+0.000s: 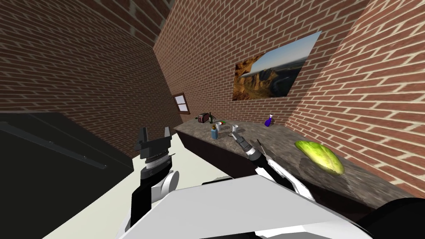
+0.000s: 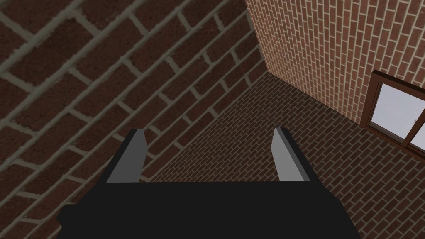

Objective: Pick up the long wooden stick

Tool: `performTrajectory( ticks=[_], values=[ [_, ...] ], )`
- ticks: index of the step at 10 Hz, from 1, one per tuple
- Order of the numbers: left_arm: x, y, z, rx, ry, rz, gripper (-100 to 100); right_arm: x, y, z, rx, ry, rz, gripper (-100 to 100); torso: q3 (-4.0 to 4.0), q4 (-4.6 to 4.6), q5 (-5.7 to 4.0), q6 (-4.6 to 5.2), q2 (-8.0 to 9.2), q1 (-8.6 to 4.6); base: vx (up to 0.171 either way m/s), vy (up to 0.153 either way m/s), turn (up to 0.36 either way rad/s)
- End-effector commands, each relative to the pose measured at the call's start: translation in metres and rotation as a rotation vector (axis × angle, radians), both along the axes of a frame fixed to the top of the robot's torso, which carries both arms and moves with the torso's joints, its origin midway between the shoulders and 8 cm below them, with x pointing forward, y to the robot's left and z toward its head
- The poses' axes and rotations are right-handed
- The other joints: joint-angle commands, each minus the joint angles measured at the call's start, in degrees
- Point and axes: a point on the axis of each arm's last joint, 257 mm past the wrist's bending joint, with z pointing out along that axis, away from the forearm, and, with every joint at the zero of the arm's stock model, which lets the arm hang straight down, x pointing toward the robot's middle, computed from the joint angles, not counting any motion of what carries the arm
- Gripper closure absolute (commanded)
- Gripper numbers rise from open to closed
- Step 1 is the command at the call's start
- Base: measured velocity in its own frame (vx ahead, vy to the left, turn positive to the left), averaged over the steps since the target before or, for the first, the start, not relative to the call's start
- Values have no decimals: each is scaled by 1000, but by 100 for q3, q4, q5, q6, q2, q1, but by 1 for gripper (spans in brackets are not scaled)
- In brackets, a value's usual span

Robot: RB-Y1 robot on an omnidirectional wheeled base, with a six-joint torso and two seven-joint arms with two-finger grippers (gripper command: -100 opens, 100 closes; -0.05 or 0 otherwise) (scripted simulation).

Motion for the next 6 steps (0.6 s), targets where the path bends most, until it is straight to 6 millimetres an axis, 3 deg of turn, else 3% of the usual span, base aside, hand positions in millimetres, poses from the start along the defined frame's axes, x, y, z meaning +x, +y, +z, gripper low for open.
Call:
performTrajectory(
  ticks=[1,2,3,5,6],
  values=[
    [0,0,0,0,0,0,0,-3,5,-15,-68,16,27,-100,0,0,0,0,0,0,6,19,121],
    [0,0,0,0,0,0,0,-4,5,-18,-96,21,41,-100,0,0,0,-3,0,3,9,17,59],
    [0,0,0,0,0,0,0,-8,8,-33,-149,35,61,-100,0,0,1,0,0,3,12,25,126],
    [0,0,0,0,0,0,0,-10,7,-37,-197,43,84,-100,-1,0,1,0,-2,5,9,15,22],
    [0,0,0,0,0,0,0,-14,8,-54,-251,60,104,-100,0,0,0,0,-1,1,10,25,157]
  ],
)
